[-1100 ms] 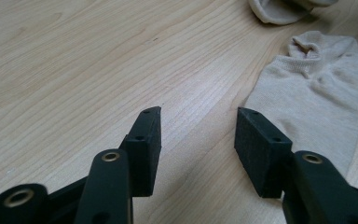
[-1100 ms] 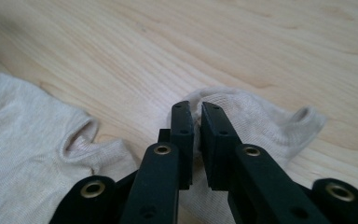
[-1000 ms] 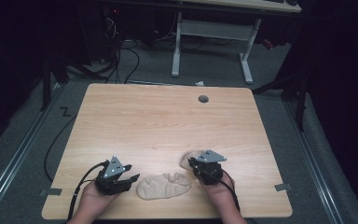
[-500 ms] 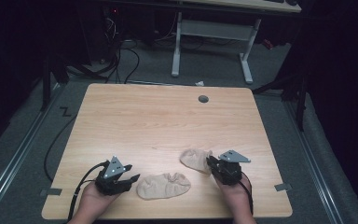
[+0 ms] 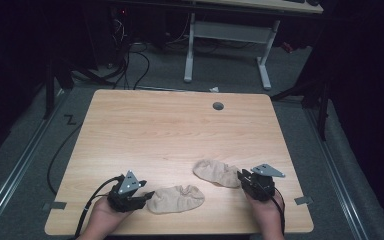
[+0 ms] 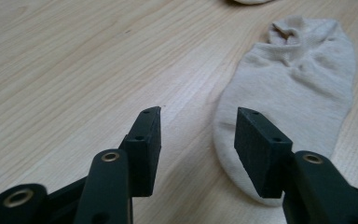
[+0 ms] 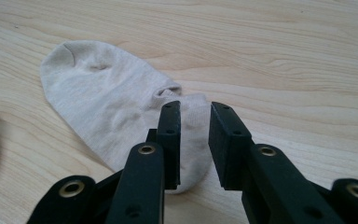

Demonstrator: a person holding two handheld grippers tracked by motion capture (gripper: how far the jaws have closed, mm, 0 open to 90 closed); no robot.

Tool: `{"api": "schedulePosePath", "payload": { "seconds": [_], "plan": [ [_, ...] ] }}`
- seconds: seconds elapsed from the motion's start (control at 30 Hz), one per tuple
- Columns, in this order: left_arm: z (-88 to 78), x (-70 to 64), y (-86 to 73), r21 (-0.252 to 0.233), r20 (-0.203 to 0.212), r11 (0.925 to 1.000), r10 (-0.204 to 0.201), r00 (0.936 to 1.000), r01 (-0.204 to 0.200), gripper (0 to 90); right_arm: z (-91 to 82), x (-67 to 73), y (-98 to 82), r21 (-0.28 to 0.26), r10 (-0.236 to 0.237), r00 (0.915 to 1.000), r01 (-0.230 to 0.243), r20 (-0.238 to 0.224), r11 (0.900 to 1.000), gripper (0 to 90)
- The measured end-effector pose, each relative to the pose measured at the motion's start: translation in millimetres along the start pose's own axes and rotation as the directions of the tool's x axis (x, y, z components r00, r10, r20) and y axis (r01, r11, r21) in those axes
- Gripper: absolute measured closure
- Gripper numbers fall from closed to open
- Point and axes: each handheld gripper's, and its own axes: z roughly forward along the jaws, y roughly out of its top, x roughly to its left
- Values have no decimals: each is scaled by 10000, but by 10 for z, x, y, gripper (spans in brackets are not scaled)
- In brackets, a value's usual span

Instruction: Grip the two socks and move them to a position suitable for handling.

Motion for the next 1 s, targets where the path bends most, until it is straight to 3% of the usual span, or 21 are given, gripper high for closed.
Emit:
{"api": "schedulePosePath", "payload": {
  "seconds": [0.17,0.27,0.4,0.53,0.57,0.7,0.83,0.97,1.0],
  "plan": [
    [37,-52,1,190,209,9996,190,9996,-194,524,31,-24,-8,429,69,10000,-67,-52,9991,813],
    [106,-87,-6,597,-37,9971,474,9989,-471,563,124,-25,-30,1030,-36,10000,34,19,9947,874],
    [178,-57,-6,620,-128,9979,200,9997,-192,554,230,-10,-48,1381,-126,9999,133,-56,9903,875],
    [201,-48,5,549,-229,9984,130,9997,-117,545,314,62,-5,1291,-310,9991,345,-290,9910,875],
    [200,-48,6,552,-256,9984,131,9996,-117,539,382,154,42,1258,-575,9974,624,-424,9901,874],
    [143,-35,32,227,-204,9997,-76,9998,80,525,426,267,109,1135,-1007,9933,1066,-558,9878,850],
    [96,13,59,-134,-306,9991,-411,9987,407,514,326,265,160,453,-804,9943,838,-706,9955,818],
    [95,53,86,-213,-461,9981,-596,9972,586,488,303,227,178,297,-665,9961,683,-588,9972,782],
    [104,93,140,-361,-455,9961,-821,9956,805,479,310,208,185,270,-595,9966,611,-570,9978,773]
  ]
}}
